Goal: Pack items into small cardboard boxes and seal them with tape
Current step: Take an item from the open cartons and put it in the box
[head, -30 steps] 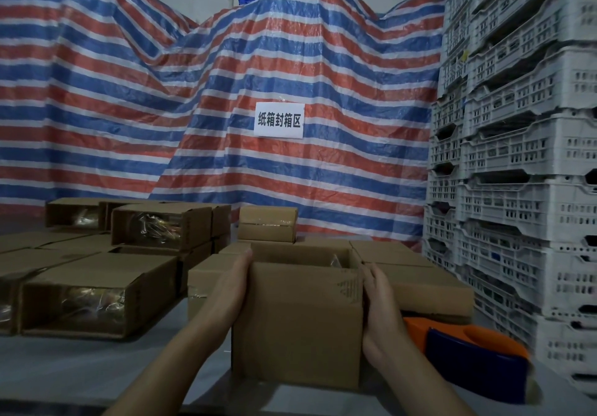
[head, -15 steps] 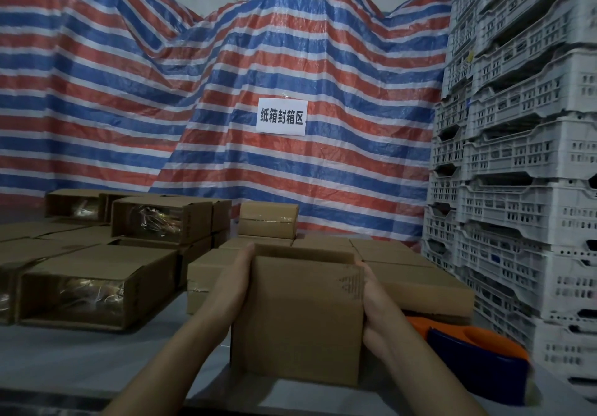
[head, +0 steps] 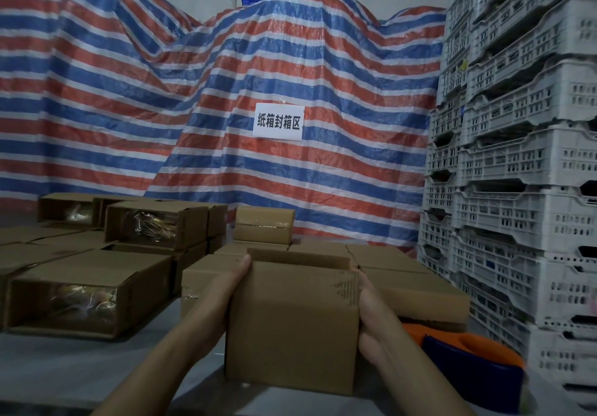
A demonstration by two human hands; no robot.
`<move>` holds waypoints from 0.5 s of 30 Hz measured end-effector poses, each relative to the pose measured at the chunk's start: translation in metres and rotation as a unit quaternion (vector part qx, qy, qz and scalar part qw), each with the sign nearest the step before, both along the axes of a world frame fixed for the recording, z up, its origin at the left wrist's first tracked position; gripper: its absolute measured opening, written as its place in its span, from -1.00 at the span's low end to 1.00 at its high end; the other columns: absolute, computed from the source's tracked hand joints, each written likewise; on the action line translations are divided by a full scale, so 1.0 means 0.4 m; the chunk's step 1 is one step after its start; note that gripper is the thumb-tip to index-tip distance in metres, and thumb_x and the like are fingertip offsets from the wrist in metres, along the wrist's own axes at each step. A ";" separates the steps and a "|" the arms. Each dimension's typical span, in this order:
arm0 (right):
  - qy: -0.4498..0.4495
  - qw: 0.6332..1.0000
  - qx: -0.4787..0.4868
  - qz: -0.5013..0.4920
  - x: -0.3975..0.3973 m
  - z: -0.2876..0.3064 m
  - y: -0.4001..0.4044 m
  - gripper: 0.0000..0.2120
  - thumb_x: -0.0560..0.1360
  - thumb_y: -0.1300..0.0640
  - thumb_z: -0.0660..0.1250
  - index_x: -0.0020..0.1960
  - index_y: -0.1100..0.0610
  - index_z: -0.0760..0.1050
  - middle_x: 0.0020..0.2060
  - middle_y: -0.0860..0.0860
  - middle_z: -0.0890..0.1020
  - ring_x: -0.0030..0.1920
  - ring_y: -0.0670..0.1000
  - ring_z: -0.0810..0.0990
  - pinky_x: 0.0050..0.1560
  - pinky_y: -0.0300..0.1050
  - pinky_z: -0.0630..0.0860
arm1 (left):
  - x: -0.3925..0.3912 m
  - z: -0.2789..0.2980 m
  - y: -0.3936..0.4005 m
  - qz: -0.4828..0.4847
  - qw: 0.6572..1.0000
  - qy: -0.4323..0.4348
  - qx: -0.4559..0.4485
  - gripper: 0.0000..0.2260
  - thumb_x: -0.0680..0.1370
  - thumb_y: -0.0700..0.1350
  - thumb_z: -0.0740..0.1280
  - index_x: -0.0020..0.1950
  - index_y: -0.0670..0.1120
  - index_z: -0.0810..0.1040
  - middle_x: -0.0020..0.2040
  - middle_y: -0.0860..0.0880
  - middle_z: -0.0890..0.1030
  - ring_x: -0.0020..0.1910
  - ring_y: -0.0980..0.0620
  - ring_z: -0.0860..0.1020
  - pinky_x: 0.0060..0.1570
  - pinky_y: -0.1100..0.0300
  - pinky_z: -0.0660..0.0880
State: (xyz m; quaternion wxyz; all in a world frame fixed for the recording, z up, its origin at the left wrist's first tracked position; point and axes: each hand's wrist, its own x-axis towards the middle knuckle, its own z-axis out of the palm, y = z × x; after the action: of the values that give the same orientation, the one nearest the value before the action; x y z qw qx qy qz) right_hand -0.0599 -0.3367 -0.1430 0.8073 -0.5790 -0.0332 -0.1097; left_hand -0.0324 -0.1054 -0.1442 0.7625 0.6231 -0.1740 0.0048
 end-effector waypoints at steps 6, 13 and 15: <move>0.001 1.000 0.007 0.019 0.004 -0.004 -0.005 -0.61 0.57 0.23 0.36 0.34 -0.06 0.48 -0.01 0.21 0.73 -0.02 0.18 0.74 -0.12 0.05 0.65 | 0.000 0.013 -0.014 0.069 0.996 0.046 0.042 -0.73 0.55 0.13 0.33 0.16 0.03 0.62 0.05 -0.06 0.68 0.07 -0.07 0.62 0.06 0.00 0.54; 0.000 0.999 0.052 0.011 -0.002 -0.015 0.001 -0.81 0.62 0.07 0.31 0.18 -0.01 0.63 0.02 0.19 0.73 0.03 0.19 0.72 0.14 0.19 0.59 | 0.011 0.014 -0.019 0.094 0.995 0.032 0.025 -0.82 0.60 -0.16 0.32 0.15 0.05 0.59 0.14 -0.09 0.62 0.09 -0.09 0.58 0.08 -0.01 0.54; -0.004 0.997 0.070 0.010 -0.007 -0.018 0.000 -0.73 0.61 -0.09 0.28 0.02 -0.01 0.72 -0.02 0.12 0.75 -0.02 0.14 0.74 0.10 0.15 0.56 | 0.021 0.011 -0.023 0.097 0.995 0.018 0.016 -0.72 0.60 -0.23 0.31 0.26 0.04 0.49 0.25 -0.07 0.57 0.17 -0.05 0.55 0.24 -0.03 0.47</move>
State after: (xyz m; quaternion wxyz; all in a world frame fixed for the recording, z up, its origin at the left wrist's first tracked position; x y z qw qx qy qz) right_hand -0.0628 -0.3368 -0.1502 0.8467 -0.5202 -0.0347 -0.1059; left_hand -0.0241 -0.1146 -0.1397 0.7517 0.6489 -0.0986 0.0648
